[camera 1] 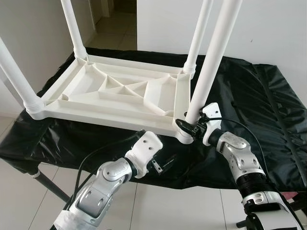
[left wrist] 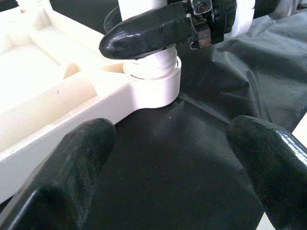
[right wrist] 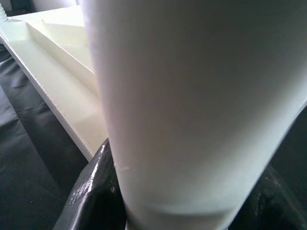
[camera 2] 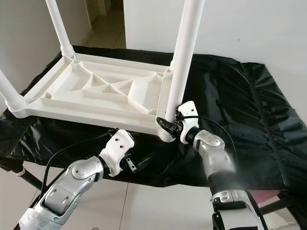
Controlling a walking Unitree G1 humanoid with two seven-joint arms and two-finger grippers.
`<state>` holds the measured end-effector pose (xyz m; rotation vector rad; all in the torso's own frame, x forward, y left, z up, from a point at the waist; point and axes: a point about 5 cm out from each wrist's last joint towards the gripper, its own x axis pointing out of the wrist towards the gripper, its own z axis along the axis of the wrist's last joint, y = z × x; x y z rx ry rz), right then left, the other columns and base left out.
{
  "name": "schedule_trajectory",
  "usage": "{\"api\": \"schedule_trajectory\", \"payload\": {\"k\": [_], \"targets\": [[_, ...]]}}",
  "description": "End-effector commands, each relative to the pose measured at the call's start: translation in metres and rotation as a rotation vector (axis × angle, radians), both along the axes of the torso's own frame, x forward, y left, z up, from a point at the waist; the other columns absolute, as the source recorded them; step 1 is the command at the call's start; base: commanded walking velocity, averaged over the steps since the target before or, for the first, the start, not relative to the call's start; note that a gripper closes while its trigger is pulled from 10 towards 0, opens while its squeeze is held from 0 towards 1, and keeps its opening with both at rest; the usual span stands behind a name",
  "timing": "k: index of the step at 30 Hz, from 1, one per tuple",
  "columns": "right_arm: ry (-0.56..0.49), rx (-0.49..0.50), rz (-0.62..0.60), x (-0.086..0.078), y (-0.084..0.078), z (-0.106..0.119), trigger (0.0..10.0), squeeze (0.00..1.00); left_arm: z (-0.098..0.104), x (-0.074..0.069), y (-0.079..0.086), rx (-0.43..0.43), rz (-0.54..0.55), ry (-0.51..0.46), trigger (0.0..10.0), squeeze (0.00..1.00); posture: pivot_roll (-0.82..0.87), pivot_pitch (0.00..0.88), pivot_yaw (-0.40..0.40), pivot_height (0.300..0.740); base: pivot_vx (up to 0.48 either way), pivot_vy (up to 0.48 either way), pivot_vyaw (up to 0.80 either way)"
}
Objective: Building children table
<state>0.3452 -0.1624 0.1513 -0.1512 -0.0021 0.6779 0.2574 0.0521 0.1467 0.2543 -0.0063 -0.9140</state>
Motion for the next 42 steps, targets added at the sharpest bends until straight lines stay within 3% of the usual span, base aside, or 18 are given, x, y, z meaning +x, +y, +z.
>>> {"api": "schedule_trajectory", "payload": {"k": [1, 2, 10, 13, 16, 20, 21, 23, 26, 30, 31, 33, 34, 42], "targets": [[0.051, -0.018, 0.0, -0.003, 0.001, -0.012, 4.2, 0.0, -0.002, 0.0, 0.001, 0.005, -0.019, 0.014, 10.0, 0.0, 0.01, 0.078, -0.004, 0.74, 0.0, 0.0, 0.0], [0.052, -0.018, -0.017, -0.003, 0.0, -0.012, 10.0, 0.0, -0.002, -0.001, 0.0, 0.005, -0.021, 0.013, 10.0, 0.0, 0.01, 0.083, -0.005, 0.74, 0.0, 0.0, 0.0], [0.037, -0.02, -0.224, 0.001, -0.004, -0.008, 10.0, 0.0, -0.003, -0.001, 0.002, 0.006, -0.014, 0.017, 10.0, 0.0, 0.0, 0.097, -0.013, 0.74, 0.0, 0.0, 0.0], [0.044, 0.045, -0.371, 0.001, -0.002, -0.01, 10.0, 0.0, -0.005, -0.003, 0.002, 0.001, -0.003, 0.022, 10.0, 0.0, 0.0, 0.098, -0.013, 0.74, 0.0, 0.0, 0.0], [0.04, 0.064, -0.425, 0.0, -0.002, -0.01, 10.0, 0.0, -0.006, -0.003, 0.002, 0.002, 0.001, 0.022, 10.0, 0.0, 0.0, 0.098, -0.014, 0.74, 0.0, 0.0, 0.0], [0.041, 0.136, -0.627, -0.005, 0.001, -0.01, 10.0, 0.0, -0.005, 0.002, 0.006, 0.006, 0.043, -0.002, 10.0, 0.0, 0.0, 0.097, -0.019, 0.74, 0.0, 0.0, 0.0], [0.041, 0.136, -0.627, -0.005, 0.001, -0.01, 10.0, 0.0, -0.005, 0.002, 0.006, 0.006, 0.043, -0.002, 10.0, 0.0, 0.0, 0.097, -0.019, 0.74, 0.0, 0.0, 0.0], [0.036, 0.161, -0.705, -0.007, 0.007, -0.01, 10.0, 0.0, -0.003, 0.007, 0.011, 0.013, 0.083, -0.027, 10.0, 0.0, 0.0, 0.097, -0.02, 0.74, 0.0, 0.0, 0.0], [0.042, 0.233, -0.861, -0.013, 0.016, -0.011, 10.0, 0.0, -0.002, 0.03, 0.031, 0.072, 0.279, -0.089, 10.0, 0.0, 0.01, 0.093, -0.027, 0.74, 0.0, 0.0, 0.0], [0.024, 0.263, -0.913, -0.015, 0.022, -0.008, 10.0, 0.0, -0.001, 0.036, 0.039, 0.061, 0.334, -0.08, 10.0, 0.0, 0.01, 0.089, -0.027, 0.74, 0.0, 0.0, 0.0], [0.001, 0.268, -0.892, -0.016, 0.026, -0.005, 10.0, 0.5, 0.0, 0.036, 0.039, 0.059, 0.327, -0.082, 10.0, 0.0, 0.01, 0.086, -0.026, 0.74, 0.0, 0.0, 0.0], [-0.015, 0.272, -0.876, -0.017, 0.029, -0.002, 10.0, 0.5, 0.0, 0.035, 0.038, 0.059, 0.323, -0.083, 10.0, 0.0, 0.01, 0.086, -0.026, 0.74, 0.0, 0.0, 0.0], [-0.025, 0.288, -0.847, -0.018, 0.031, 0.0, 10.0, 1.0, 0.0, 0.035, 0.037, 0.062, 0.312, -0.09, 10.0, 0.0, 0.01, 0.083, -0.025, 0.74, 0.0, 0.0, 0.0], [-0.074, 0.301, -0.836, -0.027, 0.028, 0.004, 10.0, 1.0, 0.002, 0.038, 0.038, 0.048, 0.304, -0.101, 10.0, 0.0, 0.0, 0.076, -0.025, 0.74, 0.0, 0.0, 0.0]]}}
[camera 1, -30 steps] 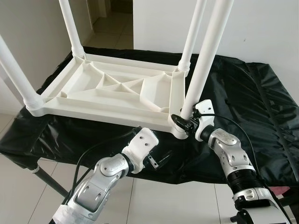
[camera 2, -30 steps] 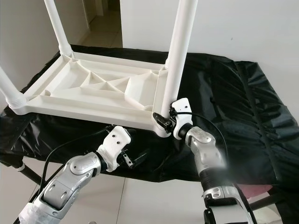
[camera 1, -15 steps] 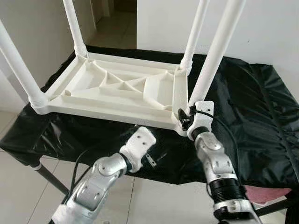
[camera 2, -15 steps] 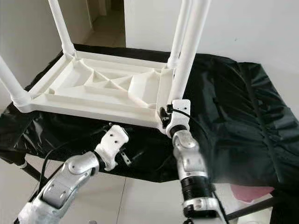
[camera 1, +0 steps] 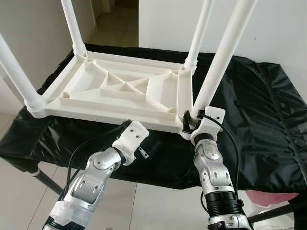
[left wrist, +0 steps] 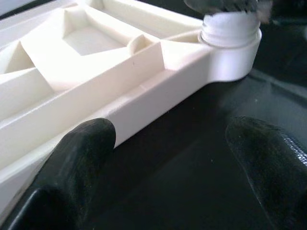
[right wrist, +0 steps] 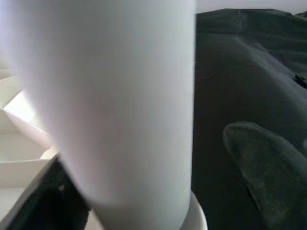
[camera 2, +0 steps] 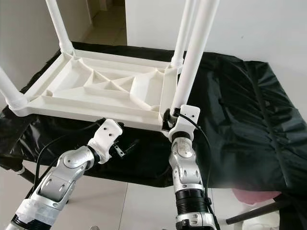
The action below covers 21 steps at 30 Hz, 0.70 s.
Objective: Building children table
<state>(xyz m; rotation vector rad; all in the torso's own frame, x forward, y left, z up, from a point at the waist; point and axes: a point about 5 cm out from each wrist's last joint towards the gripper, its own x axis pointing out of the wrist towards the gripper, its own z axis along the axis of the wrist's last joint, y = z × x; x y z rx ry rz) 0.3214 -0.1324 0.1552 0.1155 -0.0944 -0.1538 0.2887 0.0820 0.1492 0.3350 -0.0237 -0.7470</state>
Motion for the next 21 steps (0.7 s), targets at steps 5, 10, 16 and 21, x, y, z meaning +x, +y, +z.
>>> {"api": "schedule_trajectory", "payload": {"k": [5, 10, 16, 21], "targets": [[-0.016, -0.055, 0.01, -0.024, -0.007, -0.008, 10.0, 0.0, 0.004, 0.016, 0.014, -0.01, 0.163, -0.053, 10.0, 0.0, -0.01, 0.075, -0.026, 0.74, 0.0, 0.0, 0.0], [-0.003, -0.068, 0.049, -0.037, -0.01, -0.017, 10.0, 0.0, 0.01, 0.03, 0.021, 0.021, 0.2, -0.085, 10.0, 0.0, -0.02, 0.072, -0.022, 0.74, 0.0, 0.0, 0.0], [0.004, -0.081, 0.053, -0.047, -0.014, -0.022, 10.0, 0.0, 0.012, 0.053, 0.029, 0.108, 0.233, -0.059, 10.0, 0.0, -0.03, 0.075, -0.006, 0.74, 0.0, 0.0, 0.0], [0.0, -0.095, 0.046, -0.049, -0.015, -0.02, 10.0, 0.0, -0.001, 0.065, 0.038, 0.174, 0.258, 0.017, 10.0, 0.0, -0.05, 0.082, 0.013, 0.74, 0.0, 0.0, 0.0]]}}
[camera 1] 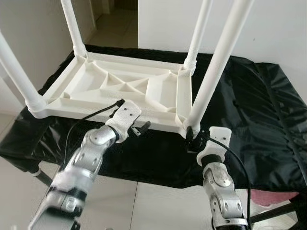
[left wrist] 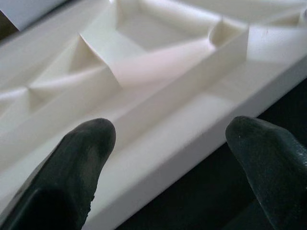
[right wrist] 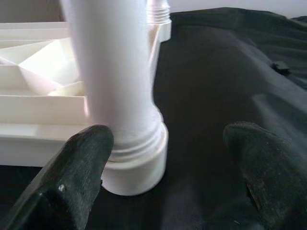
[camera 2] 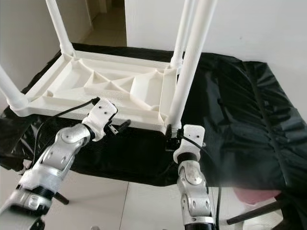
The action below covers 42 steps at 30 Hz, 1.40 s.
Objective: Building children table
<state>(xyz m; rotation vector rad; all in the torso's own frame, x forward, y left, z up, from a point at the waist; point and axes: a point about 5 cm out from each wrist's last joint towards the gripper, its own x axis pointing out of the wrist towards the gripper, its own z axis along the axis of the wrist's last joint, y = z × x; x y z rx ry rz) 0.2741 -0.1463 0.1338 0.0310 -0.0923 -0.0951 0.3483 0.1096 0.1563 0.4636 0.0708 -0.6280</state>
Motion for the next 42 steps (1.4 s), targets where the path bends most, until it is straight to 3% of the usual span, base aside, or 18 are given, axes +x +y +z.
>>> {"api": "schedule_trajectory", "payload": {"k": [1, 8, 11, 17, 23, 31, 34, 38, 42], "targets": [[-0.004, 0.003, -0.015, -0.002, -0.001, 0.002, 10.0, 0.0, -0.01, 0.011, 0.016, 0.039, 0.159, 0.017, 10.0, 0.0, -0.05, 0.082, 0.018, 0.74, 0.0, 0.0, 0.0], [-0.002, 0.02, -0.011, -0.002, 0.004, 0.001, 10.0, 0.0, -0.016, 0.019, 0.025, 0.057, 0.143, 0.087, 10.0, 0.0, -0.05, 0.075, 0.032, 0.74, 0.0, 0.0, 0.0], [-0.005, 0.024, -0.003, 0.0, 0.007, 0.002, 10.0, 0.0, -0.018, 0.027, 0.039, 0.099, 0.166, 0.124, 10.0, 0.0, -0.05, 0.07, 0.04, 0.74, 0.0, 0.0, 0.0], [-0.002, 0.024, -0.004, 0.001, 0.006, 0.002, 10.0, 0.0, -0.017, 0.035, 0.05, 0.166, 0.158, 0.149, 10.0, 0.0, -0.05, 0.074, 0.041, 0.74, 0.0, 0.0, 0.0], [0.01, 0.015, -0.003, -0.002, 0.006, 0.0, 10.0, 0.0, -0.021, 0.032, 0.052, 0.271, 0.003, 0.235, 10.0, 0.0, -0.06, 0.097, 0.052, 0.74, 0.0, 0.0, 0.0], [0.033, 0.002, -0.019, -0.009, 0.001, -0.004, 10.0, 0.0, -0.025, 0.026, 0.047, 0.278, -0.145, 0.286, 10.0, 0.0, -0.07, 0.121, 0.062, 0.74, 0.0, 0.0, 0.0], [0.036, -0.001, -0.019, -0.01, 0.0, -0.004, 10.0, 0.0, -0.023, 0.027, 0.046, 0.272, -0.15, 0.29, 10.0, 0.0, -0.08, 0.131, 0.065, 0.74, 0.0, 0.0, 0.0], [0.045, -0.009, -0.026, -0.013, -0.001, -0.005, 10.0, 0.0, -0.018, 0.028, 0.042, 0.213, -0.219, 0.353, 10.0, 0.0, -0.08, 0.158, 0.069, 0.74, 0.0, 0.0, 0.0], [0.052, -0.012, -0.025, -0.016, 0.0, -0.005, 10.0, 0.0, -0.014, 0.032, 0.041, 0.212, -0.196, 0.36, 10.0, 0.0, -0.09, 0.179, 0.074, 0.74, 0.0, 0.0, 0.0]]}}
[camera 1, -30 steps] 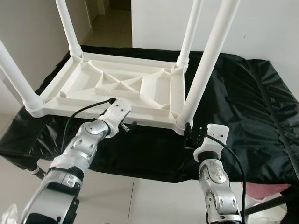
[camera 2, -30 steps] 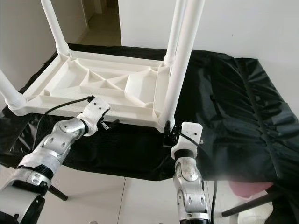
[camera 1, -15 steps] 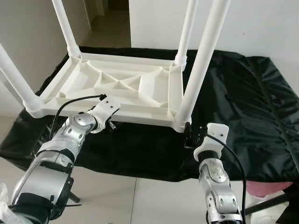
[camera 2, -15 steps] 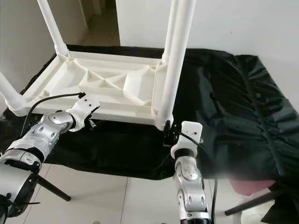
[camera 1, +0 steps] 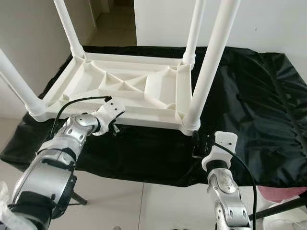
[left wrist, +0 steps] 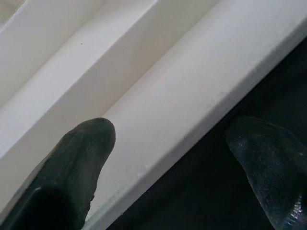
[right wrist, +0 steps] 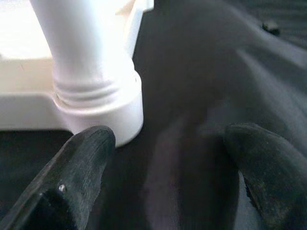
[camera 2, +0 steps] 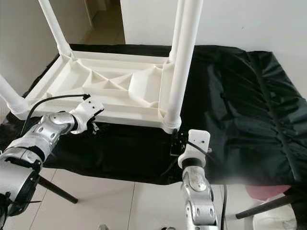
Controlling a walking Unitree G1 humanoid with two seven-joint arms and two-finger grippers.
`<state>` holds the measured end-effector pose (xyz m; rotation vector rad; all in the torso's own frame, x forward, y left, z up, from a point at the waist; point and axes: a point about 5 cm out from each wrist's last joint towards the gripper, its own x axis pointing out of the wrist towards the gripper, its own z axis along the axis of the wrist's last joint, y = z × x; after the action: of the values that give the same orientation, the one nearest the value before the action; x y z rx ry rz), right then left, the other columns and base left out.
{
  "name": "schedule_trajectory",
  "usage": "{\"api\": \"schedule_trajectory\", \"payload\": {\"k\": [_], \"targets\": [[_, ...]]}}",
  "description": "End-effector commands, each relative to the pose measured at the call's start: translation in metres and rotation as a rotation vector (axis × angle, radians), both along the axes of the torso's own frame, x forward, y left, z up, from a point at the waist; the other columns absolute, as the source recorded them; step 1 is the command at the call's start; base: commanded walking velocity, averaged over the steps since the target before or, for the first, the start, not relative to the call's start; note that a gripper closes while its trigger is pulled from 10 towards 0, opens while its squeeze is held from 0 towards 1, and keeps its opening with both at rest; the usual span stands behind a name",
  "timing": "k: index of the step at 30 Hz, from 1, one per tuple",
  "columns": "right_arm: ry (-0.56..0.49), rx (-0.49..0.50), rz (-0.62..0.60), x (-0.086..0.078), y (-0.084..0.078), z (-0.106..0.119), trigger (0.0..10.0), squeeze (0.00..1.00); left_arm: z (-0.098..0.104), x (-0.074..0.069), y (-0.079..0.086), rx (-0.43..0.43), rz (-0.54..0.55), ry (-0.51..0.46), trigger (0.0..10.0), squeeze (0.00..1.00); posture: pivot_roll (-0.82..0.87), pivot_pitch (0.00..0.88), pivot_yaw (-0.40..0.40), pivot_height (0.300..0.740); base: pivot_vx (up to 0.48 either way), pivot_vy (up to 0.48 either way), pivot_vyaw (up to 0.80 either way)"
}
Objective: Building children table
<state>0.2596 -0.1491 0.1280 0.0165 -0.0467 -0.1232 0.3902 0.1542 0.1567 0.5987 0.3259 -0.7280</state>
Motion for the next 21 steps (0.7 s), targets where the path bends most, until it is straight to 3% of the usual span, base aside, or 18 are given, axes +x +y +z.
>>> {"api": "schedule_trajectory", "payload": {"k": [1, 2, 6, 8, 9, 10, 11, 12, 13, 15, 16, 21], "targets": [[0.006, 0.0, 0.003, -0.002, 0.003, 0.0, 10.0, 0.0, -0.015, -0.01, -0.004, -0.002, -0.122, 0.162, 10.0, 0.0, -0.09, 0.179, 0.074, 0.74, 0.0, 0.0, 0.0], [0.01, -0.002, -0.001, -0.004, 0.002, 0.0, 10.0, 0.0, -0.013, -0.009, -0.004, -0.016, -0.114, 0.163, 4.4, 0.0, -0.1, 0.189, 0.075, 0.74, 0.0, 0.0, 0.0], [0.019, -0.005, -0.009, -0.007, 0.001, 0.0, 10.0, 0.0, -0.011, -0.007, -0.007, -0.052, -0.106, 0.172, 4.4, 0.0, -0.1, 0.192, 0.077, 0.74, 0.0, 0.0, 0.0], [0.034, -0.012, -0.017, -0.01, -0.001, -0.001, 10.0, 0.0, -0.012, -0.007, -0.009, -0.052, -0.098, 0.174, 5.9, 0.0, -0.11, 0.212, 0.076, 0.74, 0.0, 0.0, 0.0], [0.042, -0.015, -0.017, -0.011, -0.002, -0.002, 10.0, 0.0, -0.014, -0.007, -0.01, -0.038, -0.097, 0.175, 3.1, 0.0, -0.1, 0.217, 0.076, 0.74, 0.0, 0.0, 0.0], [0.042, -0.015, -0.017, -0.011, -0.002, -0.002, 10.0, 0.0, -0.014, -0.007, -0.01, -0.038, -0.097, 0.175, 3.1, 0.0, -0.1, 0.217, 0.076, 0.74, 0.0, 0.0, 0.0], [0.048, -0.017, -0.017, -0.012, -0.002, -0.002, 10.0, 0.0, -0.015, -0.007, -0.011, -0.022, -0.093, 0.169, 4.6, 0.0, -0.1, 0.225, 0.074, 0.74, 0.0, 0.0, 0.0], [0.051, -0.02, -0.015, -0.013, -0.002, -0.002, 10.0, 0.0, -0.015, -0.006, -0.013, -0.024, -0.081, 0.168, 3.1, 0.0, -0.1, 0.227, 0.072, 0.74, 0.0, 0.0, 0.0], [0.053, -0.022, -0.014, -0.013, -0.002, -0.002, 10.0, 0.0, -0.015, -0.006, -0.014, -0.028, -0.073, 0.168, 0.8, 0.0, -0.1, 0.227, 0.072, 0.74, 0.0, 0.0, 0.0], [0.053, -0.025, -0.014, -0.012, -0.003, -0.002, 10.0, 0.0, -0.011, -0.004, -0.016, -0.047, -0.065, 0.151, 0.8, 0.0, -0.11, 0.23, 0.073, 0.74, 0.0, 0.0, 0.0], [0.052, -0.029, -0.015, -0.012, -0.003, -0.001, 10.0, 0.0, -0.006, -0.002, -0.018, -0.079, -0.057, 0.134, 0.0, 0.0, -0.11, 0.233, 0.072, 0.74, 0.0, 0.0, 0.0], [0.06, -0.033, -0.029, -0.013, -0.007, 0.0, 10.0, 0.0, 0.001, 0.001, -0.02, -0.146, -0.039, 0.098, 0.0, 0.0, -0.1, 0.236, 0.074, 0.74, 0.0, 0.0, 0.0]]}}
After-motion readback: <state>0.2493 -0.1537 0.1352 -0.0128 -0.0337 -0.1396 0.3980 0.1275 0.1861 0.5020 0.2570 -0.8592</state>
